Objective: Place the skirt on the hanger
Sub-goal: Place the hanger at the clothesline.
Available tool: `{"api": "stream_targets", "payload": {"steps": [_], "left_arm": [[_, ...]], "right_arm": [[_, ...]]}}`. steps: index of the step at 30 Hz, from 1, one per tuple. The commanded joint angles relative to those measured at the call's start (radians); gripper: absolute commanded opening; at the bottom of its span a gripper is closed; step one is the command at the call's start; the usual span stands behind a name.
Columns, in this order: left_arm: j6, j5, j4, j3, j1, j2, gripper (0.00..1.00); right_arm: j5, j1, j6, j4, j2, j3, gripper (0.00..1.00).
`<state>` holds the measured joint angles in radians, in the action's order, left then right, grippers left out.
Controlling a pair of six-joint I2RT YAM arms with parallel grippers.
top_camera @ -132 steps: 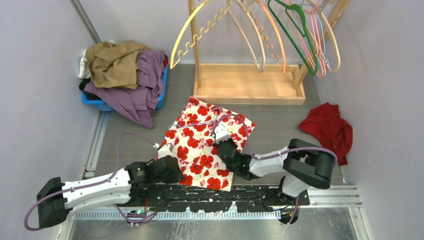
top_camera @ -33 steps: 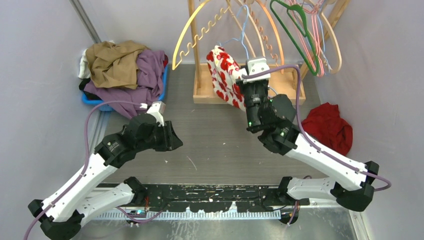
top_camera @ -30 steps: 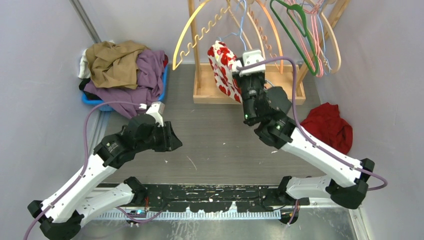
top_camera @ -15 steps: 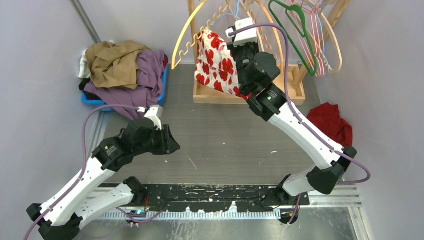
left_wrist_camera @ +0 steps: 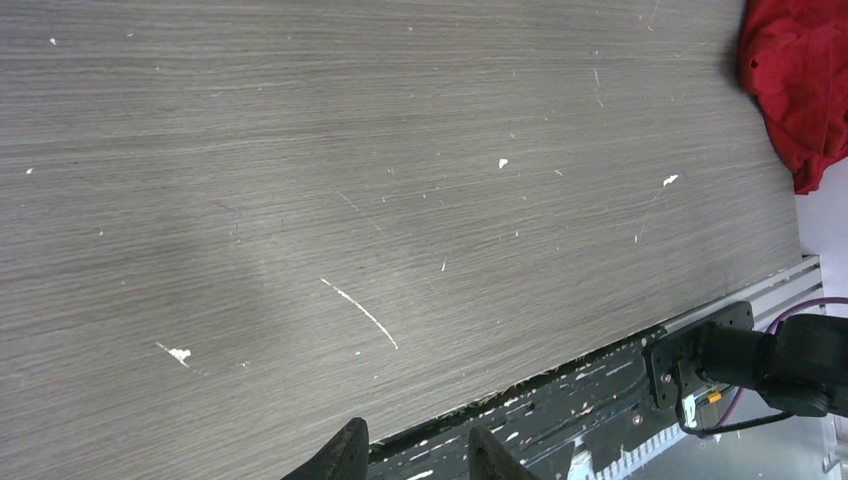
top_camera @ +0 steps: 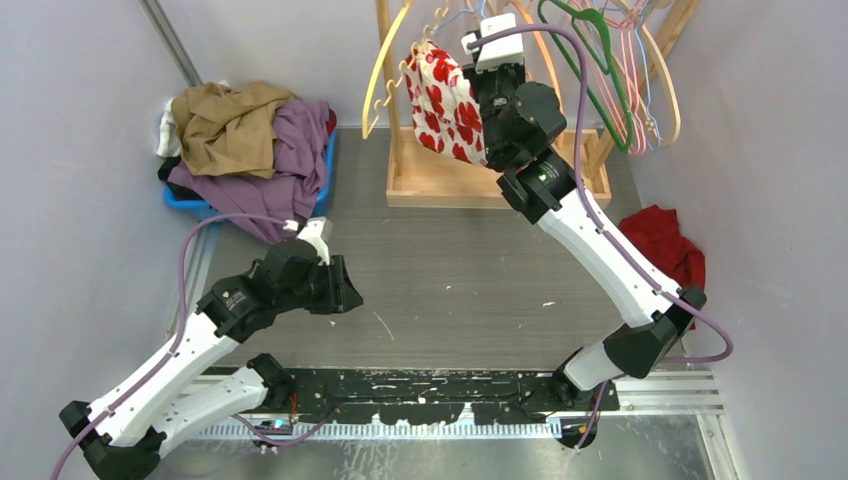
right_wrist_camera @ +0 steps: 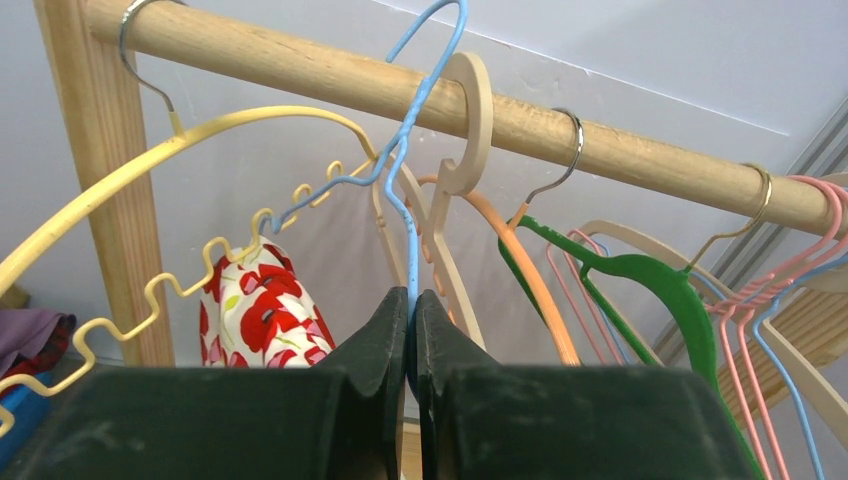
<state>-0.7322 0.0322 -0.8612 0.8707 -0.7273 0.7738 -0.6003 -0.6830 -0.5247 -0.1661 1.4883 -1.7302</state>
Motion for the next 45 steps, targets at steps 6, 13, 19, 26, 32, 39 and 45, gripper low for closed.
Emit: {"api": "stream_targets", "payload": {"steps": [6,13,19,26,32,39,45], "left_arm": [[0.001,0.018,0.074,-0.011,0.004,0.001,0.42],[-0.003,0.018,0.073,-0.025,0.007,-0.008,0.42],[-0.004,0.019,0.071,-0.030,0.009,-0.013,0.42],[-0.004,0.024,0.080,-0.031,0.009,0.001,0.42],[-0.003,0.025,0.085,-0.026,0.010,0.010,0.42],[-0.001,0.021,0.082,-0.020,0.010,0.015,0.42],[0.001,0.024,0.082,-0.014,0.010,0.025,0.42]], "right_arm": [[0.058,0.052,0.049,-0.047,0.027,-0.069,0.01],[0.050,0.075,0.053,-0.053,0.040,-0.018,0.01],[0.043,0.099,0.037,-0.047,0.022,0.034,0.01],[0.159,0.156,0.127,0.010,-0.050,0.086,0.01],[0.149,0.174,0.097,0.090,-0.025,0.021,0.01],[0.111,0.174,0.080,0.085,-0.023,0.043,0.01],[0.166,0.175,0.165,0.136,-0.087,0.112,0.34]]}}
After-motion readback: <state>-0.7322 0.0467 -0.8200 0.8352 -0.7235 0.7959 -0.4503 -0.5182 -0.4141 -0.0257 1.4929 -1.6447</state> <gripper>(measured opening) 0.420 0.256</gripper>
